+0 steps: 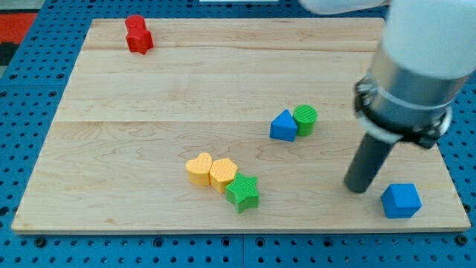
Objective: Move the green circle a bit left
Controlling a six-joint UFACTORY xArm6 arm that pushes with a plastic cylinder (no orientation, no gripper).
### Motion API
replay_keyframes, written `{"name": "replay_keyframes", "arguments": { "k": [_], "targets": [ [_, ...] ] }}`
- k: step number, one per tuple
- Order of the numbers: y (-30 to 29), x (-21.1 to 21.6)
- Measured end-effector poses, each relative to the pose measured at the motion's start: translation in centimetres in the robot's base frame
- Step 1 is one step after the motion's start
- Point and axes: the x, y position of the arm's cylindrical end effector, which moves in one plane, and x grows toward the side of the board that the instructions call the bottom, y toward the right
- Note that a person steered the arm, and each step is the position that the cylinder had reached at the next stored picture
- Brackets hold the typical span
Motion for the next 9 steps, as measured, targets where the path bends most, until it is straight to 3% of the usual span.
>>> {"name": "replay_keyframes", "arguments": {
  "k": [1,2,4,5,7,9],
  "targets": [
    [3.5,-2.1],
    [3.2,-6.6],
    [-9.4,-13.0],
    [-13.6,-13.0],
    [-14.2,-11.0],
    [-18.7,-11.7]
  ]
}}
